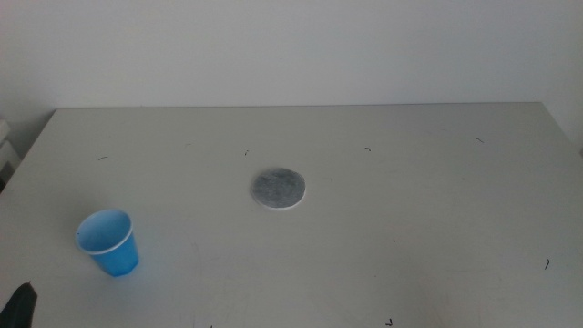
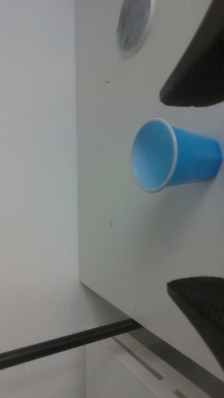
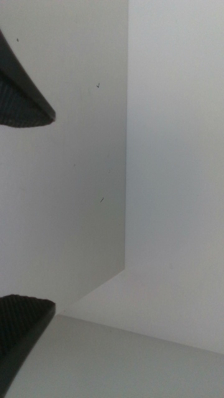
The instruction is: Place an empty cup on a cup mat.
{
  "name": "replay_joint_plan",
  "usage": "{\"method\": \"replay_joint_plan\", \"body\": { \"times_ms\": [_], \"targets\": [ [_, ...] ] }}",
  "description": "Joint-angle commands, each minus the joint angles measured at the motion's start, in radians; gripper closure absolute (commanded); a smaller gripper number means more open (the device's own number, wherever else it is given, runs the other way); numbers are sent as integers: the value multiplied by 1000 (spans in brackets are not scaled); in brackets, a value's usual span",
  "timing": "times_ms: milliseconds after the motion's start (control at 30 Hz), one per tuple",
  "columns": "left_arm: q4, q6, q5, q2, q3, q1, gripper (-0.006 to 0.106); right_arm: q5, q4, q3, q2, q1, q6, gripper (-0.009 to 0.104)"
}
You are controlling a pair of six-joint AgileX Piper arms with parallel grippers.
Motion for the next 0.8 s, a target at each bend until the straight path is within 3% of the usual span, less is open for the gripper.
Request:
{"method": "replay_joint_plan", "body": {
  "times_ms": [0, 333, 767],
  "targets": [
    [-17, -10, -56, -14, -60, -3, -5, -77, -9, -12, -19, 2, -8, 1],
    [-41, -10, 207, 49, -292, -3, -5, -77, -9, -12, -19, 2, -8, 1],
    [-102, -9, 453, 384, -643, -3, -5, -77, -9, -12, -19, 2, -8, 1]
  ]
}}
